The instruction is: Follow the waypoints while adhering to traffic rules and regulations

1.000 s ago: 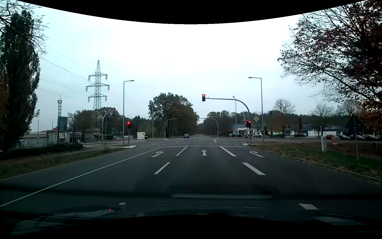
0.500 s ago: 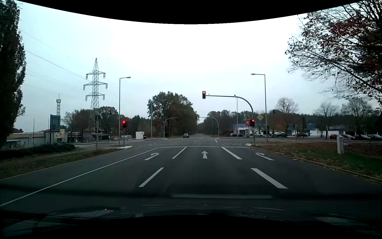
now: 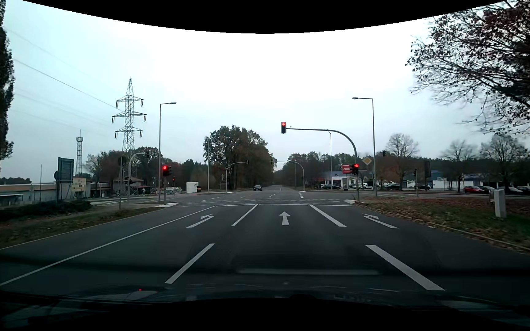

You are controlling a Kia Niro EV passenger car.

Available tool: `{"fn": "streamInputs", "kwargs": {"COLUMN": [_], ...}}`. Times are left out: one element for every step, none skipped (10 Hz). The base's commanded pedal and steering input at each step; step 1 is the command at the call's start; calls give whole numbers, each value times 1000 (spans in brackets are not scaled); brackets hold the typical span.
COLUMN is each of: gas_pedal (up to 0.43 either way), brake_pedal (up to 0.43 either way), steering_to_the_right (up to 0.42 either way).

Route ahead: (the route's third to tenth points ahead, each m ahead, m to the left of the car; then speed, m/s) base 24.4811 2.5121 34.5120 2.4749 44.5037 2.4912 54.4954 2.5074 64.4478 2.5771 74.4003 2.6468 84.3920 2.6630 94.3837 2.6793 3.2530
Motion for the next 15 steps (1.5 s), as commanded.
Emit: {"fn": "streamInputs", "kwargs": {"gas_pedal": [0,0,0,0,0,0,0,0,0,0,0,0,0,0,0], "brake_pedal": [0,0,0,0,0,0,0,0,0,0,0,0,0,0,0], "steering_to_the_right": [-2,-2,-2,-2,-2,-2,-2,-2,-2,-2,-2,-2,-2,-2,-2]}}
